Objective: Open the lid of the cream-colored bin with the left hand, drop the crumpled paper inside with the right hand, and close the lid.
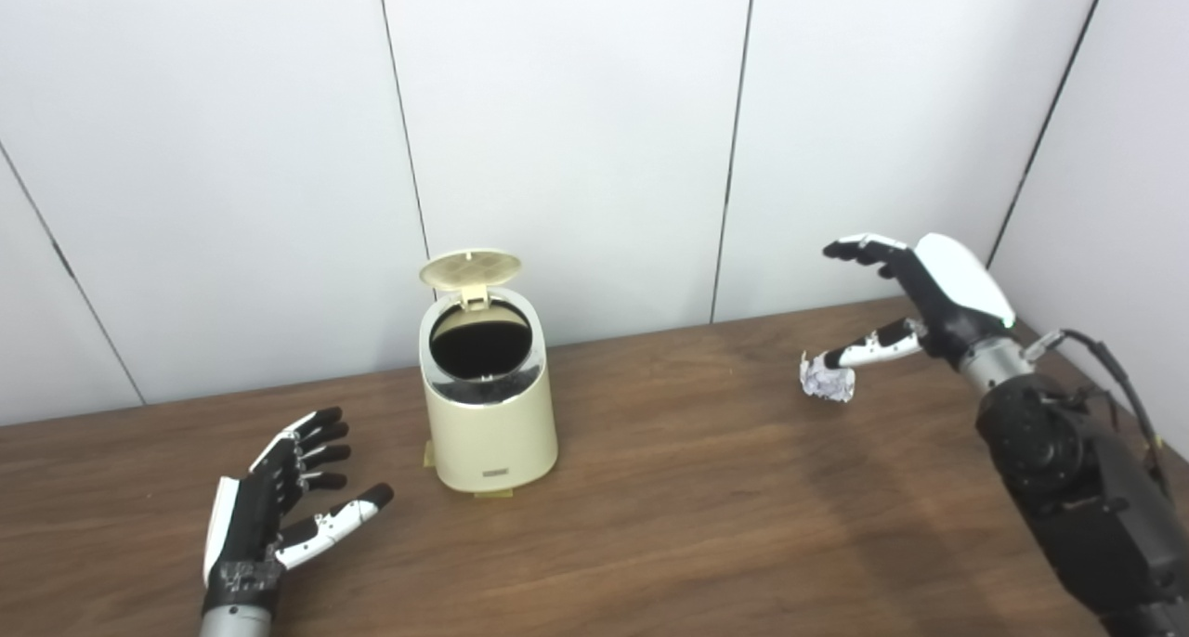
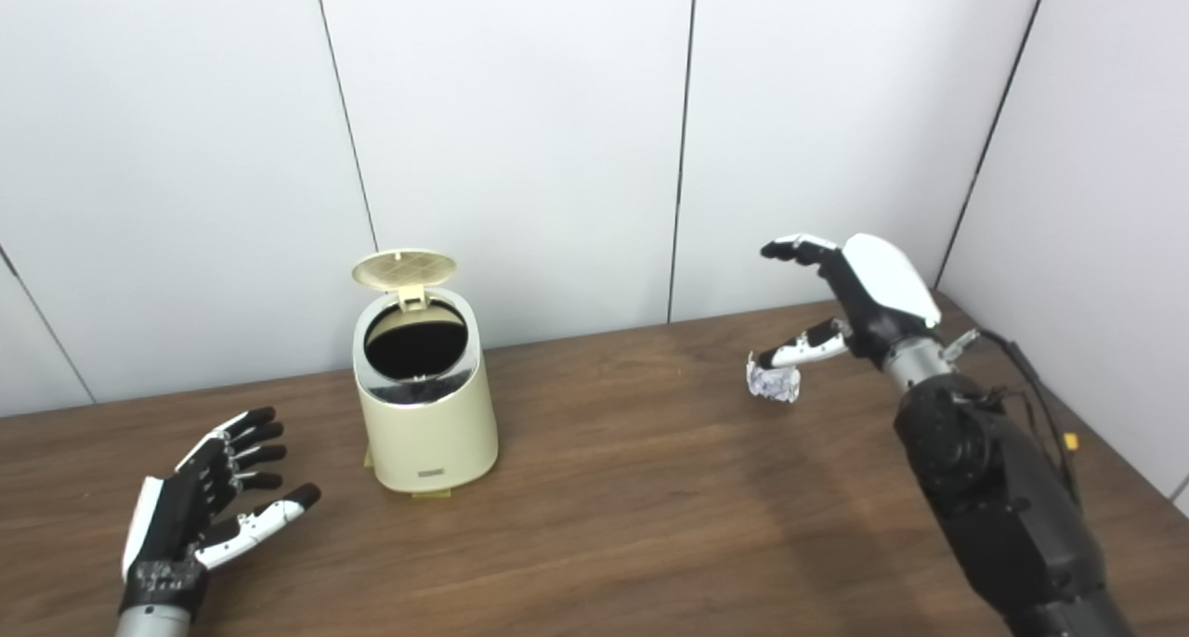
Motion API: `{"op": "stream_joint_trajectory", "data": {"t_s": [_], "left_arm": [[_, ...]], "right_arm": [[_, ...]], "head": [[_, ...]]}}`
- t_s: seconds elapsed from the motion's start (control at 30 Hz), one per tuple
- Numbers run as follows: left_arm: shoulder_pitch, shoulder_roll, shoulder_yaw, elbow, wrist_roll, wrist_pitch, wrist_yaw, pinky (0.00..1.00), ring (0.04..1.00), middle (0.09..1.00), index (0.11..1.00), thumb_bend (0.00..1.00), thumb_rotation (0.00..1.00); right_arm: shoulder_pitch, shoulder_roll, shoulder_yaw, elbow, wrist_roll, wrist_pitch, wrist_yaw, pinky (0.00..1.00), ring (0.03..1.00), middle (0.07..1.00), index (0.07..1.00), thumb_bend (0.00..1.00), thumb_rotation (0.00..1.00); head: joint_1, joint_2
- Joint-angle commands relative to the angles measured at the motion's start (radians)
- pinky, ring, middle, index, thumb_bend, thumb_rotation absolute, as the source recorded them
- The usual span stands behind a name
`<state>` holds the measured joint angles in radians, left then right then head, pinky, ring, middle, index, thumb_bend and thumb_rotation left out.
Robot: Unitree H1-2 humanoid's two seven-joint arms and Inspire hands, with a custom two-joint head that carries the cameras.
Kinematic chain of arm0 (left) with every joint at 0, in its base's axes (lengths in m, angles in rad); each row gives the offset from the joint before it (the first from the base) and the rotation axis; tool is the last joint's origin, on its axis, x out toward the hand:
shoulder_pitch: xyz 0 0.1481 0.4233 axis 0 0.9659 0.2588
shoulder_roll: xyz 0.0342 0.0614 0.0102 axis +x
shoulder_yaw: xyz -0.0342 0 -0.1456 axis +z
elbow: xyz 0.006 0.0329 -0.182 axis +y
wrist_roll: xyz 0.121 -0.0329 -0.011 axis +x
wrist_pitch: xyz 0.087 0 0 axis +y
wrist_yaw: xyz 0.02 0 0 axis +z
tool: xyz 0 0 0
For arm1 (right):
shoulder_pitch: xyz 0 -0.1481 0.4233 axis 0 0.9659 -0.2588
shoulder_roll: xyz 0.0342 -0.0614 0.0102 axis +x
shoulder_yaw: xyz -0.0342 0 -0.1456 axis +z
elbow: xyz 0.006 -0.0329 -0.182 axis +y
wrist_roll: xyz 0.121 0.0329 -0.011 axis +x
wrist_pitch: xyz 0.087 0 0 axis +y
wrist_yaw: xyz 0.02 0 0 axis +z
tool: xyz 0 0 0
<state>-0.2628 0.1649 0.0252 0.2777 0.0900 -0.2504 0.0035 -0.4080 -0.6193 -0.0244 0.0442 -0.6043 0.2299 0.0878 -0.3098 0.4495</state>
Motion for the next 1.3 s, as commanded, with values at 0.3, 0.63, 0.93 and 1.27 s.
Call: {"op": "stream_joint_trajectory", "data": {"t_s": [0.3,0.63,0.93,1.27], "left_arm": [[0.006,0.023,-0.009,0.026,-0.008,-0.041,-0.030,0.65,0.747,0.801,0.834,0.78,0.13],[0.016,0.027,-0.008,0.010,-0.010,-0.038,-0.047,0.67,0.764,0.809,0.830,0.77,0.12],[0.018,0.027,-0.010,0.001,-0.011,-0.029,-0.060,0.67,0.766,0.808,0.836,0.77,0.14],[0.023,0.031,-0.019,-0.010,0.001,-0.020,-0.063,0.66,0.762,0.810,0.839,0.77,0.15]], "right_arm": [[-0.084,-0.046,0.076,0.169,-0.031,-0.003,0.021,0.61,0.770,0.795,0.783,0.89,0.19],[-0.152,-0.008,0.164,0.364,-0.049,0.017,0.007,0.68,0.789,0.771,0.794,0.92,0.29],[-0.185,-0.002,0.223,0.459,-0.070,-0.014,-0.024,0.65,0.729,0.730,0.768,0.90,0.31],[-0.171,-0.010,0.219,0.456,-0.034,-0.036,-0.017,0.65,0.645,0.669,0.744,0.82,0.22]], "head": [[0.008,0.011],[0.006,0.017],[0.012,0.022],[0.014,0.032]]}}
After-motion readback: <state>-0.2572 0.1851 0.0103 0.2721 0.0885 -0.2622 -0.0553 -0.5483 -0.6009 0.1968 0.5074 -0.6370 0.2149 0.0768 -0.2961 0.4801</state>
